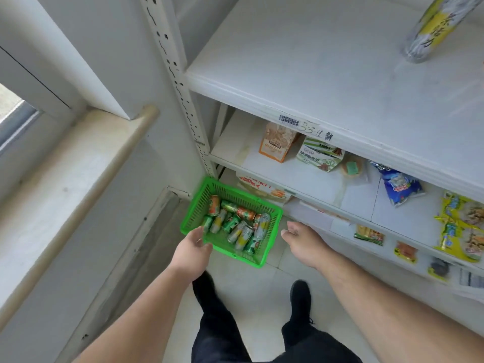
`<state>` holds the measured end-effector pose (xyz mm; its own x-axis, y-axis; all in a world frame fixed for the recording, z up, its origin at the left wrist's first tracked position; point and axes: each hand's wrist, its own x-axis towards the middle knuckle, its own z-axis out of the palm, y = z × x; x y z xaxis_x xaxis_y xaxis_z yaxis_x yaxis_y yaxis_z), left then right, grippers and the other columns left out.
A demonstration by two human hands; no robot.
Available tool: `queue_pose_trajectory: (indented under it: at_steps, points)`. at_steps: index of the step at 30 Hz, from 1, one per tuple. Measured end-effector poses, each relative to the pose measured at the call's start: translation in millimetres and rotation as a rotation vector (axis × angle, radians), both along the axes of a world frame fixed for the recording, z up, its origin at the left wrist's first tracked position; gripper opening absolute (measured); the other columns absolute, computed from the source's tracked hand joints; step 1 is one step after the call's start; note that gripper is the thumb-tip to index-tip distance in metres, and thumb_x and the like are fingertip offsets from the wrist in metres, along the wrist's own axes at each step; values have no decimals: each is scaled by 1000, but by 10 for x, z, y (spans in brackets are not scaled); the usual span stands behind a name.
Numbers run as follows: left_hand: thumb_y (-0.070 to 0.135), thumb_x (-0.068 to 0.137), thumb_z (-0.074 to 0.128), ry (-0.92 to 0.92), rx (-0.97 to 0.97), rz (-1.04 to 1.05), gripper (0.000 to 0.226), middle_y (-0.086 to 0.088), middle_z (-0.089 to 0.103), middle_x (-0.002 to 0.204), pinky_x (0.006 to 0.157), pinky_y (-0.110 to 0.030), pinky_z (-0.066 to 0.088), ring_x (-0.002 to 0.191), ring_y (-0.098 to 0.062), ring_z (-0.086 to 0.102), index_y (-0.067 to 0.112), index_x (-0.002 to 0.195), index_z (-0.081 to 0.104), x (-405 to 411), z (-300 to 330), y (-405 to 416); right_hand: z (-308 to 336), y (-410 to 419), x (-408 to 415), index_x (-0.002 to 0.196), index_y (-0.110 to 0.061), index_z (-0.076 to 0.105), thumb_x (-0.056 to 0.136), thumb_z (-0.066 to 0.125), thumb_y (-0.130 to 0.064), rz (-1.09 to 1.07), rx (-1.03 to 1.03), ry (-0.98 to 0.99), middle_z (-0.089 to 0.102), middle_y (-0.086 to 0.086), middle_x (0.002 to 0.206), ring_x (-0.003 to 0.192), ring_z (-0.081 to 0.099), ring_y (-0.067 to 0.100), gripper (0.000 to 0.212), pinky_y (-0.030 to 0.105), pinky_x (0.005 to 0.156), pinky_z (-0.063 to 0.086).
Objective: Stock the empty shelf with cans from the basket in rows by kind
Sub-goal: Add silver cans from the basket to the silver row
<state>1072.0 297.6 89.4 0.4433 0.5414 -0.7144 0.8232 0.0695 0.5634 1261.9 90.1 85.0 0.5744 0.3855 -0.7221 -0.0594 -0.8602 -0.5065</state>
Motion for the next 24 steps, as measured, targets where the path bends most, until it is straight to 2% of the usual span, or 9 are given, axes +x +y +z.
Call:
queue_pose_trajectory:
  at_steps: [3,5,7,10,12,13,16,20,24]
  points:
    - [15,99,54,27,-25,-81,60,-3,46,154,113,-33,39,141,-20,46,17,156,34,30,-269,384,-257,350,-208,127,-4,60,96,51,-46,-60,-39,26,65,5,127,120,61,29,53,47,105,46]
    - [18,98,54,43,-37,-124,60,-2,49,152,112,-34,41,137,-20,50,18,155,36,67,-463,555,-419,529,-290,129,-13,62,100,50,-41,-109,-75,81,62,-1,130,121,61,24,42,39,102,46]
    - [17,97,54,64,-44,-162,61,-1,51,149,110,-32,41,135,-20,52,17,155,36,105,-652,639,-607,619,-344,118,-29,59,106,49,-36,-113,-85,93,58,-12,113,103,60,12,17,29,85,43]
    - [17,97,54,99,-84,-190,59,-1,52,147,103,-25,38,134,-21,51,16,154,38,161,-931,649,-873,669,-347,141,-19,55,107,49,-34,-135,-119,108,59,1,133,122,59,23,38,30,91,39]
    - [19,95,55,111,-126,-192,62,0,49,150,106,-25,36,138,-19,48,18,154,38,202,-1140,633,-1097,667,-342,103,-26,61,103,50,-36,-150,-136,109,63,-2,105,91,62,19,15,33,76,41]
    - [23,92,55,109,-143,-192,64,1,49,150,108,-26,36,139,-18,47,19,154,38,221,-1272,622,-1259,647,-328,93,-25,58,99,51,-41,-153,-146,116,63,-3,96,82,60,17,19,34,73,44]
    - [28,89,56,135,-168,-160,66,-1,49,151,107,-27,37,138,-19,48,19,152,39,296,-1686,583,-1827,543,-251,122,-14,66,86,52,-50,-229,-174,141,72,4,110,95,68,25,53,32,77,49]
    - [20,96,58,158,-121,-160,64,-5,45,155,106,-26,39,137,-21,49,15,156,35,477,-2338,502,-2341,548,-134,84,-10,61,88,63,-30,-427,-194,210,49,6,77,67,45,23,20,32,63,31]
    - [22,96,61,176,-25,-217,61,-8,51,151,88,-20,37,126,-25,57,12,152,40,711,-3136,492,-3191,637,-136,77,-23,47,87,72,-32,-522,-180,237,45,-1,69,62,47,22,28,32,64,37]
